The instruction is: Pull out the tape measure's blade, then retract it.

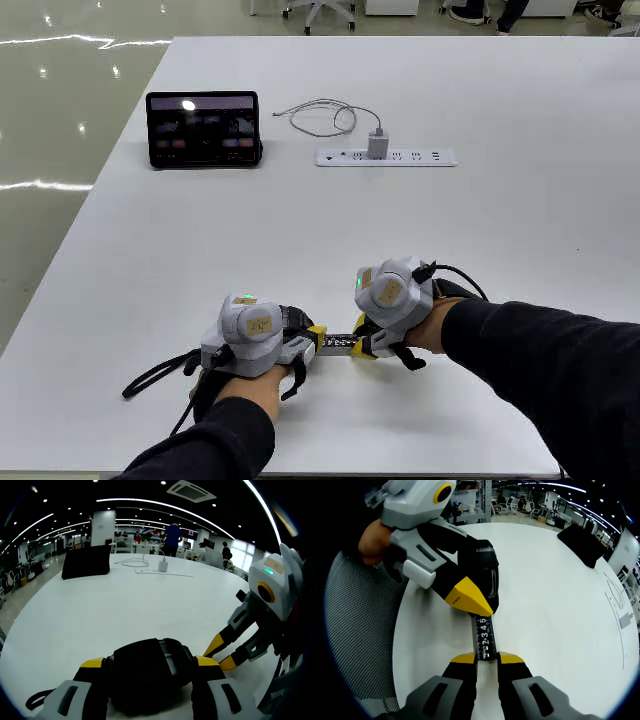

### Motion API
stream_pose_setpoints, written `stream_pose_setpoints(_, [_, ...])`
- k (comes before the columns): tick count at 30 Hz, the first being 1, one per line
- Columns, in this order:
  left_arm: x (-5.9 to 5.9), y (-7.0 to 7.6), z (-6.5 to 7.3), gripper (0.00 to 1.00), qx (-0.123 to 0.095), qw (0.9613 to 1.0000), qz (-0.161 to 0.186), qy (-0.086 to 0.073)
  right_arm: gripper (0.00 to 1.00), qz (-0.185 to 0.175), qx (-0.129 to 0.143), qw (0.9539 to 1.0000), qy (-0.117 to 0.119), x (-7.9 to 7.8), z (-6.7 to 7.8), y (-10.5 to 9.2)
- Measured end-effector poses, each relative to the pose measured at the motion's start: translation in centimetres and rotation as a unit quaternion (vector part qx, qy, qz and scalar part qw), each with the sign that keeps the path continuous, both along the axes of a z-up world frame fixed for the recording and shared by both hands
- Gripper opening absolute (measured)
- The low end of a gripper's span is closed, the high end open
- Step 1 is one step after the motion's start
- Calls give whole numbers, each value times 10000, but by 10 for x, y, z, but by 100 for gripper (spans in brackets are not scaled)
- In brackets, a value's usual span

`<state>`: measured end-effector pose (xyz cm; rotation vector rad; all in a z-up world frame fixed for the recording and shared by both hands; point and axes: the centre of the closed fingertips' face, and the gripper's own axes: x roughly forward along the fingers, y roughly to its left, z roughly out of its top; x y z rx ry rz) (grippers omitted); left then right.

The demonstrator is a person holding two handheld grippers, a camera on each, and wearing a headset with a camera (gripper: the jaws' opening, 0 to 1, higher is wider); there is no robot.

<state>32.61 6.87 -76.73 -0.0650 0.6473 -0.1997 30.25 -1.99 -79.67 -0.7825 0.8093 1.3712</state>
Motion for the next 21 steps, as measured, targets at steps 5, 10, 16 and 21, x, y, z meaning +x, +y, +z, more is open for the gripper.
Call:
stream_pose_setpoints(5, [0, 0, 0, 64, 4, 10000, -9, -2, 10, -19, 22, 10000, 11, -1, 0, 3])
stream_pose_setpoints(10, [0, -1, 0, 64, 15, 10000, -3, -5, 10, -27, 59, 10000, -13, -1, 2, 7])
stream_pose_setpoints(16, [0, -1, 0, 64, 19, 10000, 2, 0, 10, -108, 98, 9999, 23, 0, 2, 11])
stream_pose_setpoints(21, [0, 0, -1, 64, 24, 10000, 7, 7, 10, -29, 141, 9999, 10, 0, 1, 15])
